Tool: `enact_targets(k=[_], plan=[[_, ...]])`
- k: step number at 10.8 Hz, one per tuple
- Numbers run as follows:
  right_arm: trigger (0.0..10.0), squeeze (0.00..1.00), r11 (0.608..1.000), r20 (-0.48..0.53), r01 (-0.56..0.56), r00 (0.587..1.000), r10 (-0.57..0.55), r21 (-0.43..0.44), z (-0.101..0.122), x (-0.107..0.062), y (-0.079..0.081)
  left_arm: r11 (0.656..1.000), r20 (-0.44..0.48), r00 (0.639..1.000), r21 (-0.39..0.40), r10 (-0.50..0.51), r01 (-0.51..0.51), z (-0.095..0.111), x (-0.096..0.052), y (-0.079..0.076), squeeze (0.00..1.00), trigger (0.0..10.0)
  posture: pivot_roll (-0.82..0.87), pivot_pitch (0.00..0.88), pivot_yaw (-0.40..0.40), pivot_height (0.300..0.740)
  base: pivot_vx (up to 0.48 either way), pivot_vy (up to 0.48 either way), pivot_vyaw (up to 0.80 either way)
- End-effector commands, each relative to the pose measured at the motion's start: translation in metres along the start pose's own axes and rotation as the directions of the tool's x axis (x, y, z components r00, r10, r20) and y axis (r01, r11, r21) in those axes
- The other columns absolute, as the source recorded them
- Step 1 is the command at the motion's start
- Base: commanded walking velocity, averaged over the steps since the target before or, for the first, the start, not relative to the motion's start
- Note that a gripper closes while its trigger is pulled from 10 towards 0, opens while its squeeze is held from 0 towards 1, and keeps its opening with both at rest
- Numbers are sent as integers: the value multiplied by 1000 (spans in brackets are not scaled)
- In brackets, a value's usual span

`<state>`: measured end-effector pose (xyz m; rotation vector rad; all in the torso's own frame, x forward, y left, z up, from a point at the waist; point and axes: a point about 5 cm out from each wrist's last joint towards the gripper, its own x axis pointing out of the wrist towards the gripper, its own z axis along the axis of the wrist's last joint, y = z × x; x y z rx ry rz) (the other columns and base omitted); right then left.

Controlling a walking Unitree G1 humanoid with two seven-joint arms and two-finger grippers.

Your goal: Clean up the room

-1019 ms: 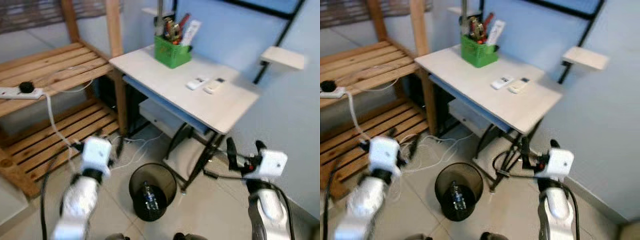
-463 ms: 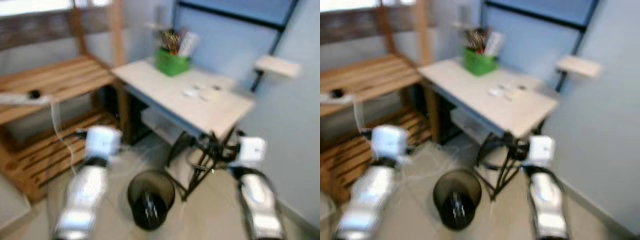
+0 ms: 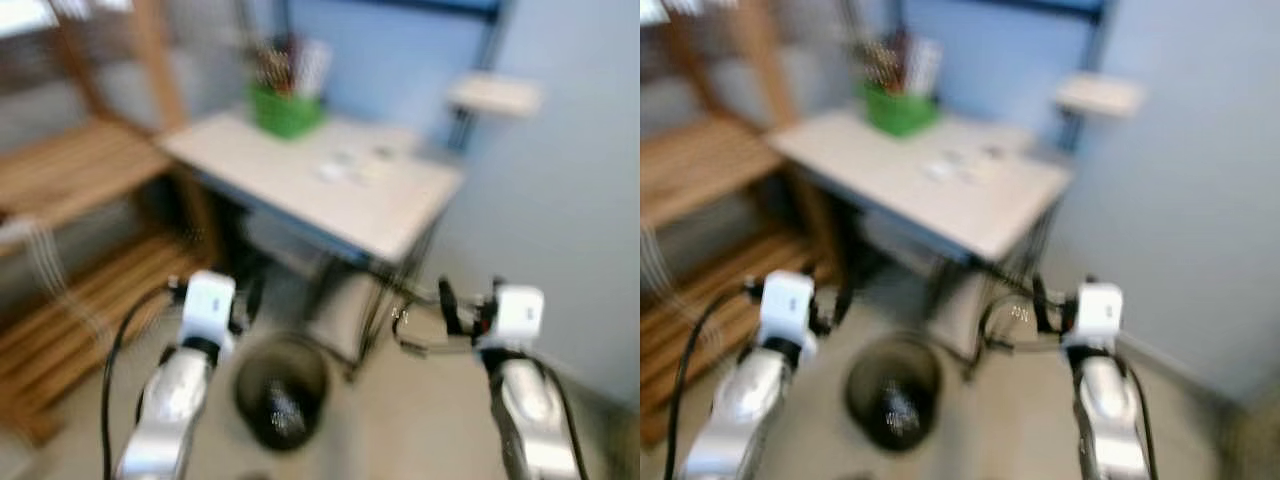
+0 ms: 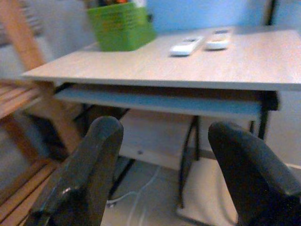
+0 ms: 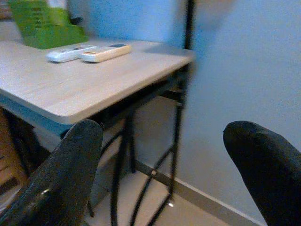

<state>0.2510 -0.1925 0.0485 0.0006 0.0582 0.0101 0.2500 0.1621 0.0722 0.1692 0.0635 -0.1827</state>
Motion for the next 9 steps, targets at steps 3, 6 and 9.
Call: enact_targets(k=[3,6,9], plan=[[10000,0,1000,6,-31,1000,31,-6,2,4,6,999,33,999,26,-30,29,8,8,-3,0,10000,-13,0,11,740,0,0,-663],[10000,0,999,0,-38,999,38,-19,0,2,7,997,47,997,40,-65,64,11,12,-7,0,10000,-18,0,16,740,0,0,-652],[10000,0,998,5,-52,999,52,-26,2,3,9,993,82,990,40,-116,113,18,24,-11,0,10000,-30,0,20,740,206,-242,-644]])
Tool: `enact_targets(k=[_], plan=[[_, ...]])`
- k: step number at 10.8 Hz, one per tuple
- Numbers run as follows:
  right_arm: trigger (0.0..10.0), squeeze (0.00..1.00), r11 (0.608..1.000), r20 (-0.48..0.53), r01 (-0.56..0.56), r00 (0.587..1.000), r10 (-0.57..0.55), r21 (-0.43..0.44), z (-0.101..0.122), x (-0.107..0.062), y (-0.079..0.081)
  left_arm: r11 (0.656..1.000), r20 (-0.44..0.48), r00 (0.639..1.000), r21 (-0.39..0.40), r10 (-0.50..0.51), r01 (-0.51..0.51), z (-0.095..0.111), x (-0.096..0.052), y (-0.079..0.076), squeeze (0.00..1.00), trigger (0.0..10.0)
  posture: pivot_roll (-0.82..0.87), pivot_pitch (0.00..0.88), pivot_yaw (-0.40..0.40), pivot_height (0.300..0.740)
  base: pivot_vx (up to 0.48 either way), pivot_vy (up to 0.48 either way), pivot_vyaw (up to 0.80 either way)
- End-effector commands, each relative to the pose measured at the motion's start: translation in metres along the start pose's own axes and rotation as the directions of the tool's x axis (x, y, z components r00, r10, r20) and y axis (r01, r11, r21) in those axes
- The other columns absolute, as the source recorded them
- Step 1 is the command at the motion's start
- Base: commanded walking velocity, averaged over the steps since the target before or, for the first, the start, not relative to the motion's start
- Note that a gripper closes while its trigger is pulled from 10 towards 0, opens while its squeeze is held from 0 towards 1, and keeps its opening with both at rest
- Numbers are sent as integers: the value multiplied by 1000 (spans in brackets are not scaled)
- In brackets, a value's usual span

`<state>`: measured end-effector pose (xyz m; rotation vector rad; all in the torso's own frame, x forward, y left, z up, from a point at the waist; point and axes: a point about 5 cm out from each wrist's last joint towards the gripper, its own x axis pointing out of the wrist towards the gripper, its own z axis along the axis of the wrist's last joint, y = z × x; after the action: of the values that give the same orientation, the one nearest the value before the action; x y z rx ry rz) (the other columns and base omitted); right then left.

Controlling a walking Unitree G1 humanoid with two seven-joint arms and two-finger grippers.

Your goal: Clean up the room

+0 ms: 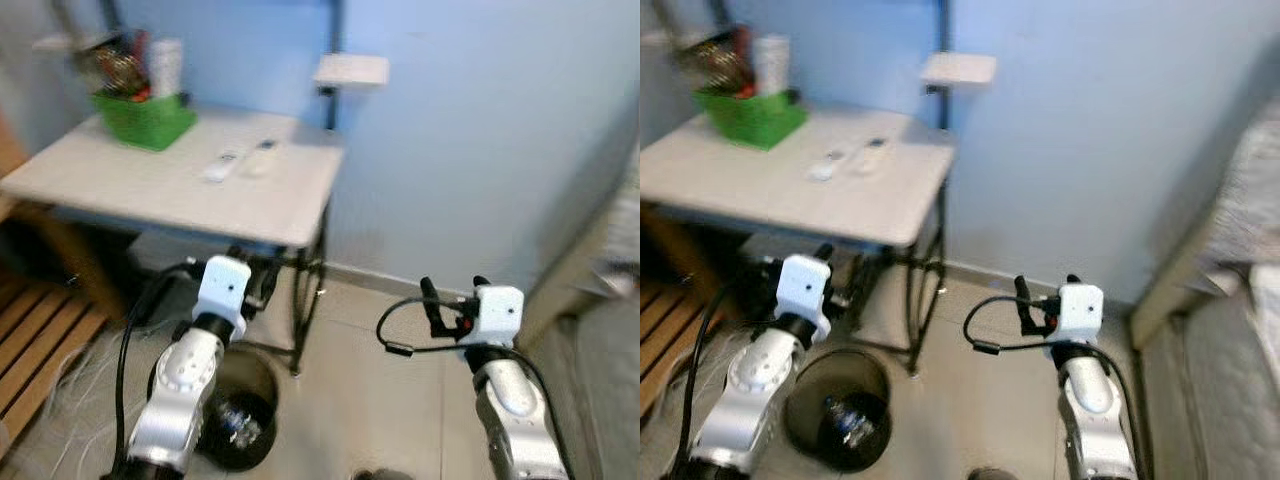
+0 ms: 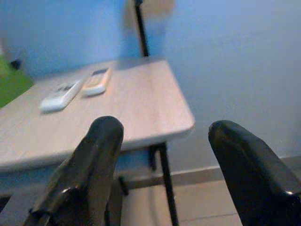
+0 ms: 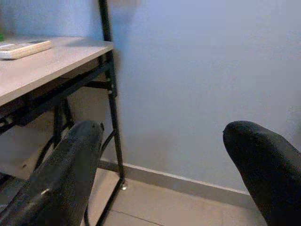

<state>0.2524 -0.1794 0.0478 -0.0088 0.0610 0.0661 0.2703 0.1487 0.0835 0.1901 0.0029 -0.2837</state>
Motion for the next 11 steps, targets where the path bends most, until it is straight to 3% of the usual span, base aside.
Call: enact_targets(k=[1,4,7,8,9,10,11], plan=[[10000,0,1000,10,4,1000,-4,-18,3,2,-5,1000,24,999,3,-27,27,4,5,-4,0,10000,-32,0,21,740,330,-345,-644],[10000,0,1000,17,7,1000,-7,-13,5,6,-4,997,52,997,-38,-58,60,6,8,-11,0,10000,-34,0,24,740,329,-346,-642],[10000,0,1000,16,23,1000,-23,4,4,4,-4,998,16,1000,-69,-6,7,0,3,-2,0,10000,-19,0,28,740,0,0,-644],[10000,0,999,17,46,999,-46,3,3,-1,-9,993,11,1000,-114,29,-28,-3,-12,8,0,10000,-19,0,32,740,0,0,-644],[10000,0,999,-14,43,999,-43,-32,-5,-14,-16,993,-23,999,-115,-33,30,-14,-40,8,0,10000,-16,0,30,740,0,0,-644],[10000,0,997,-51,21,998,-25,-69,-12,-25,-21,995,-49,995,-55,-85,82,-19,-50,5,0,10000,-11,0,22,740,0,0,-644],[10000,0,997,-65,47,997,-51,-62,-14,-27,-25,996,-36,998,-72,-48,46,-18,-43,7,0,10000,-5,0,7,740,0,0,-644]])
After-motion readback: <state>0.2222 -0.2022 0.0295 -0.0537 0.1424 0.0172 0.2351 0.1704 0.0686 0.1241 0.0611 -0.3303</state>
